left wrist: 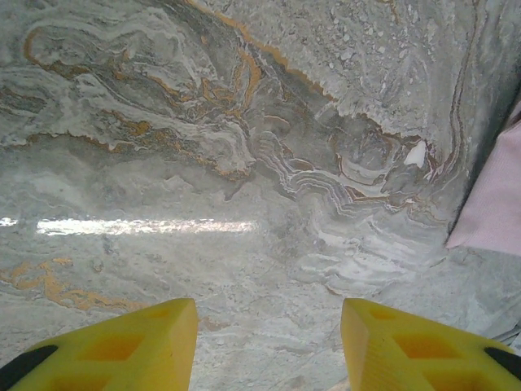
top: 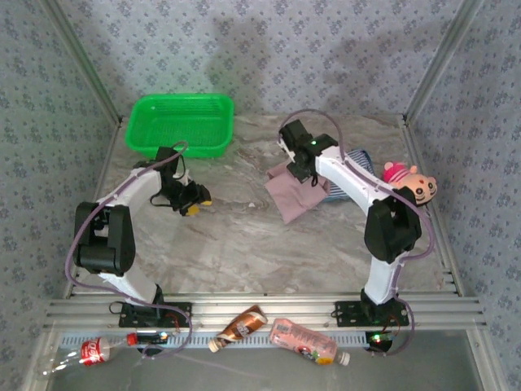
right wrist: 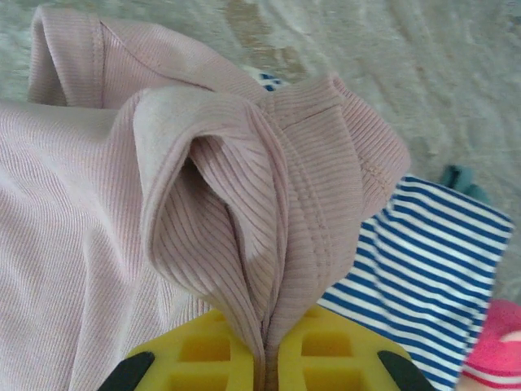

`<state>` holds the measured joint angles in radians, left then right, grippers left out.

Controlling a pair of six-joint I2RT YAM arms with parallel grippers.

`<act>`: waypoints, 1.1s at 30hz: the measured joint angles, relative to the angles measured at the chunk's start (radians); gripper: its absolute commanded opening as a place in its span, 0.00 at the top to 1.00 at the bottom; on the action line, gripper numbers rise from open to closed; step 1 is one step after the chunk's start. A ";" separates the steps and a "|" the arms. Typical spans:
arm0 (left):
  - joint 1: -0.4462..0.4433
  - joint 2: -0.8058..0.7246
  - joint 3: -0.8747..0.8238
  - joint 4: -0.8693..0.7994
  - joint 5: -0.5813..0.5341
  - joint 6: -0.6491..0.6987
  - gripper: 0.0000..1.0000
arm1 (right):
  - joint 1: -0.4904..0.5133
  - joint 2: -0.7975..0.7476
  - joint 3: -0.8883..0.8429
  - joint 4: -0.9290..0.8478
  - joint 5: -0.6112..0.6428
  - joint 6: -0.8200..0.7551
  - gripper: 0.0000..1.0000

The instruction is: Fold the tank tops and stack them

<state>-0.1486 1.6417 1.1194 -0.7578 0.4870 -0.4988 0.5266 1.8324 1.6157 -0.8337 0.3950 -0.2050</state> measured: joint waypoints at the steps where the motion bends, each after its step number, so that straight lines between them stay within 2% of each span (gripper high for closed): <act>1: 0.000 0.000 0.000 0.000 0.000 0.000 0.50 | -0.011 0.000 0.007 -0.002 0.010 -0.015 0.96; 9: 0.000 0.000 0.000 0.000 0.005 0.000 0.50 | -0.076 0.000 0.092 -0.011 0.038 -0.095 0.96; 20: -0.002 0.030 0.006 -0.001 0.026 0.002 0.50 | -0.087 0.000 0.188 -0.043 0.039 -0.103 0.97; 26: -0.005 0.051 0.012 0.000 0.042 0.010 0.50 | -0.120 -0.002 0.189 -0.068 0.050 -0.103 0.97; 33: -0.016 0.064 0.016 -0.001 0.048 0.013 0.50 | -0.220 -0.035 0.099 -0.031 0.039 -0.104 0.96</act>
<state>-0.1650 1.7058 1.1358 -0.7589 0.5350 -0.4854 0.3065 1.7969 1.7145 -0.8642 0.4339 -0.3088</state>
